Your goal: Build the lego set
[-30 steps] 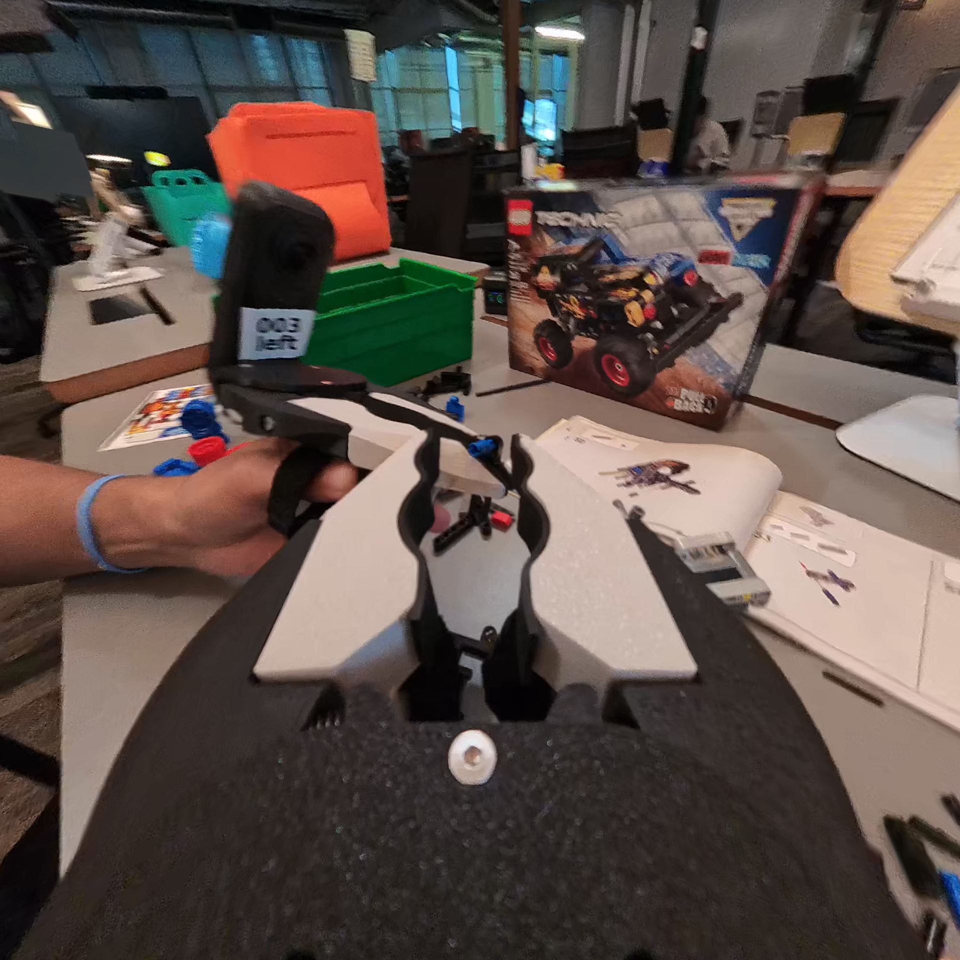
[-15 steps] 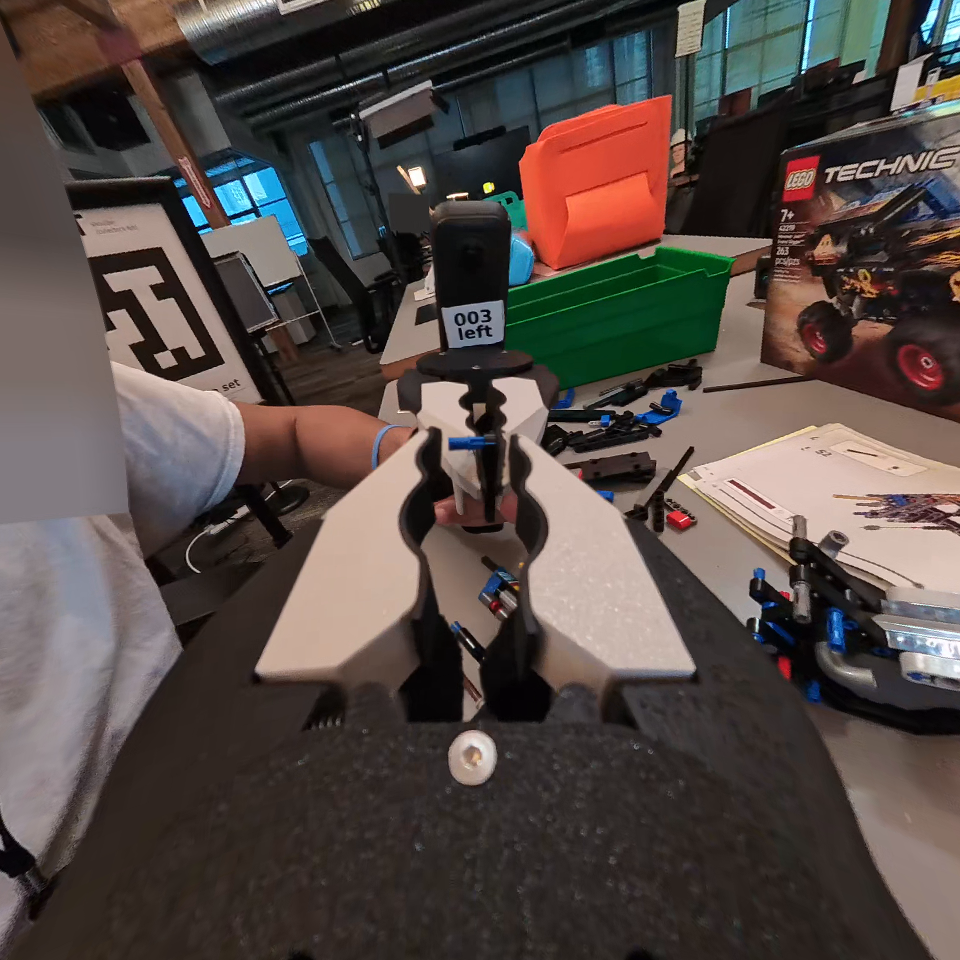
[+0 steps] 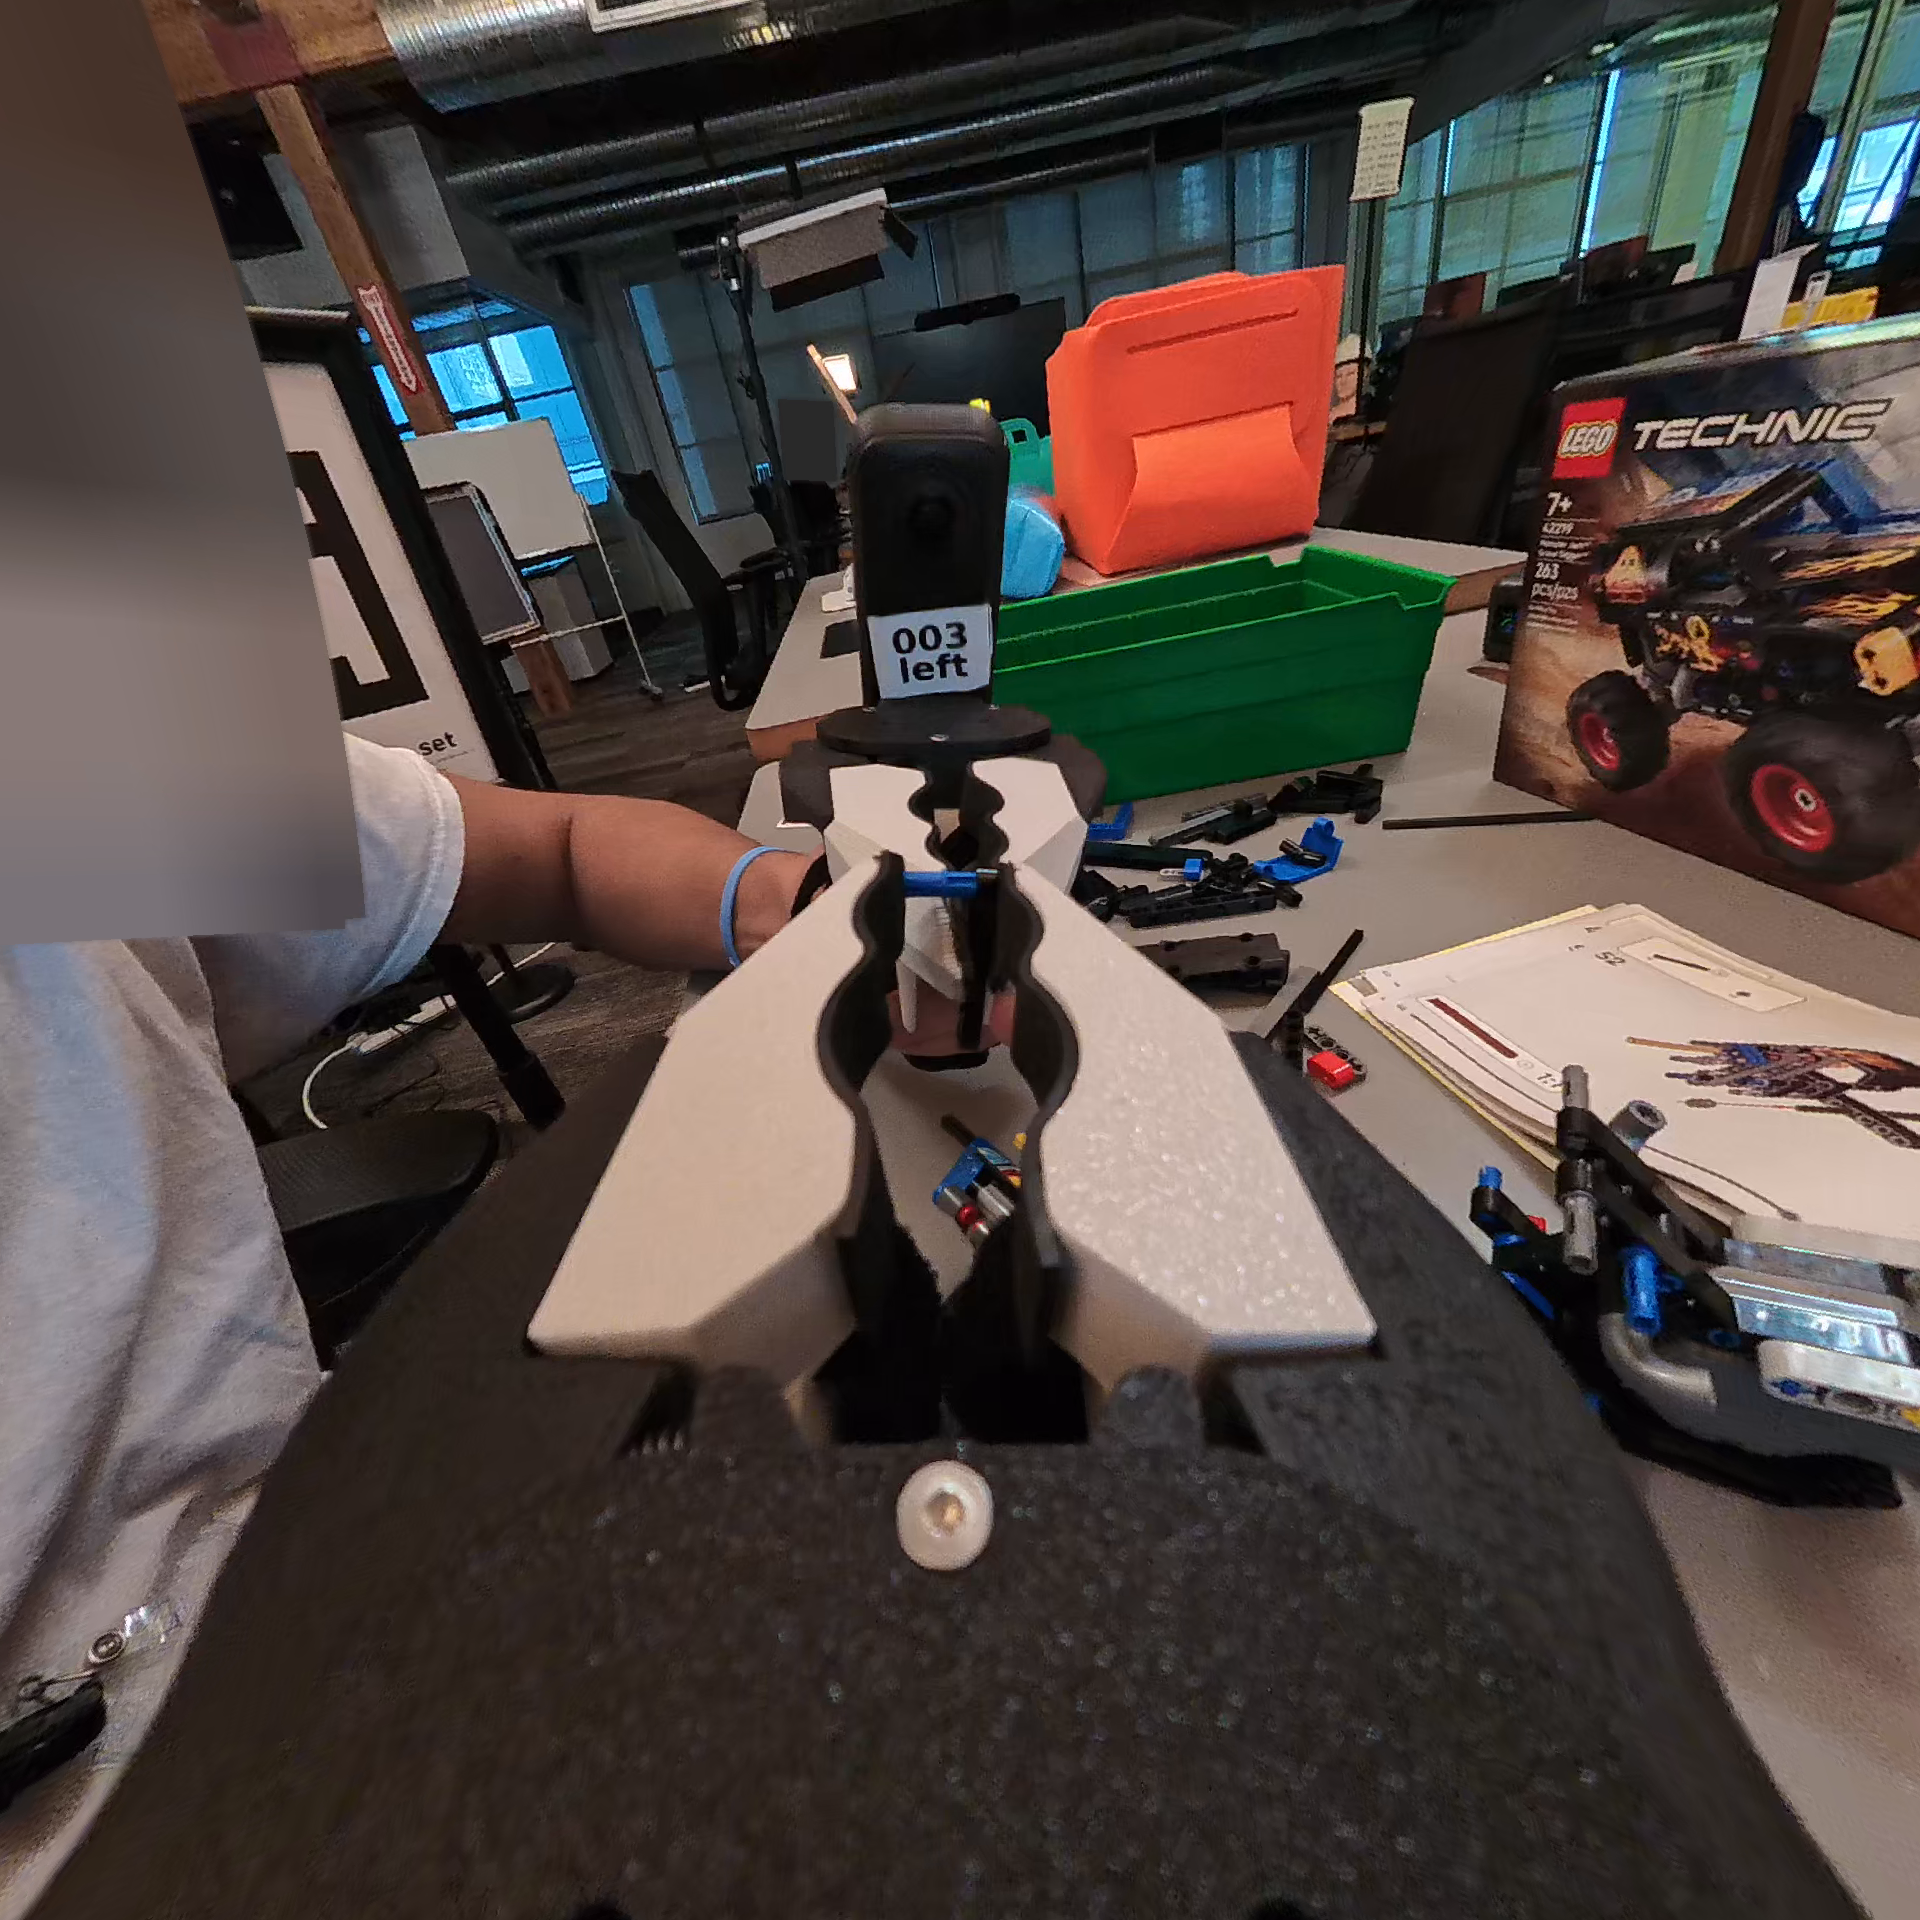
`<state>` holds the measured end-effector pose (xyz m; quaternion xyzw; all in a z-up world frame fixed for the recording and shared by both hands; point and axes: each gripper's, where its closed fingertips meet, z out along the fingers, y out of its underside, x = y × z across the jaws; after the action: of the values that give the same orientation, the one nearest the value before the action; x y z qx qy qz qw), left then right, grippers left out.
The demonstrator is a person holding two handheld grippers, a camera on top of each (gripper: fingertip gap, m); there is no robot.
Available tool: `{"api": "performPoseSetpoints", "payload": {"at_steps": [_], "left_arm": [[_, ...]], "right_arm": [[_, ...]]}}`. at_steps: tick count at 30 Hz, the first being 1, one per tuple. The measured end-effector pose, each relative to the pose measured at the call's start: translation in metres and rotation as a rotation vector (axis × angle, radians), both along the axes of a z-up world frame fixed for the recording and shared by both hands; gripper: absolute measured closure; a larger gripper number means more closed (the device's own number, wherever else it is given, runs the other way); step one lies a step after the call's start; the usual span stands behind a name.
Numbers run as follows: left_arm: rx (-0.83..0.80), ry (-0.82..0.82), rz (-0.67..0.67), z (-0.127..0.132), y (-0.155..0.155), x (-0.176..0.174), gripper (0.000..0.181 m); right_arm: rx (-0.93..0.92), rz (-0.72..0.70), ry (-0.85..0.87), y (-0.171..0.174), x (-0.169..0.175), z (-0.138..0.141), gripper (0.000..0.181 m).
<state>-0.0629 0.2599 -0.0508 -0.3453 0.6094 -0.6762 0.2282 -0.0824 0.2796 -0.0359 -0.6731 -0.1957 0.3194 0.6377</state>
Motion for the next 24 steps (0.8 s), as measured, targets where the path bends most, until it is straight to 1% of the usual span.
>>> {"api": "performPoseSetpoints", "payload": {"at_steps": [6, 8, 11, 14, 15, 17, 19, 21, 24], "left_arm": [[0.052, -0.016, 0.019, -0.002, -0.001, 0.000, 0.179], [0.087, -0.032, 0.036, -0.001, 0.000, 0.000, 0.179], [0.138, -0.063, 0.063, 0.001, 0.000, 0.000, 0.179], [0.214, -0.077, 0.085, -0.003, 0.002, 0.000, 0.179], [0.240, -0.080, 0.092, -0.005, 0.003, 0.001, 0.179], [0.305, -0.083, 0.094, -0.010, 0.002, 0.001, 0.179], [0.362, -0.087, 0.105, -0.014, 0.000, 0.001, 0.179], [0.368, -0.089, 0.107, -0.014, -0.001, 0.001, 0.179], [0.352, -0.088, 0.110, -0.012, 0.000, 0.001, 0.179]], "right_arm": [[0.007, 0.003, -0.028, -0.001, 0.000, -0.002, 0.166], [-0.004, -0.009, -0.036, 0.000, 0.001, -0.002, 0.166], [0.011, 0.005, -0.021, -0.001, -0.001, 0.000, 0.167], [0.007, 0.037, -0.005, -0.002, -0.002, 0.001, 0.166], [-0.007, 0.036, -0.032, -0.002, 0.000, -0.002, 0.166], [-0.011, -0.027, -0.155, 0.001, 0.006, -0.009, 0.150], [0.037, -0.062, -0.295, -0.003, 0.007, -0.012, 0.154], [0.100, -0.096, -0.404, -0.007, 0.004, -0.011, 0.162], [0.152, -0.144, -0.493, -0.007, 0.003, -0.009, 0.166]]}}
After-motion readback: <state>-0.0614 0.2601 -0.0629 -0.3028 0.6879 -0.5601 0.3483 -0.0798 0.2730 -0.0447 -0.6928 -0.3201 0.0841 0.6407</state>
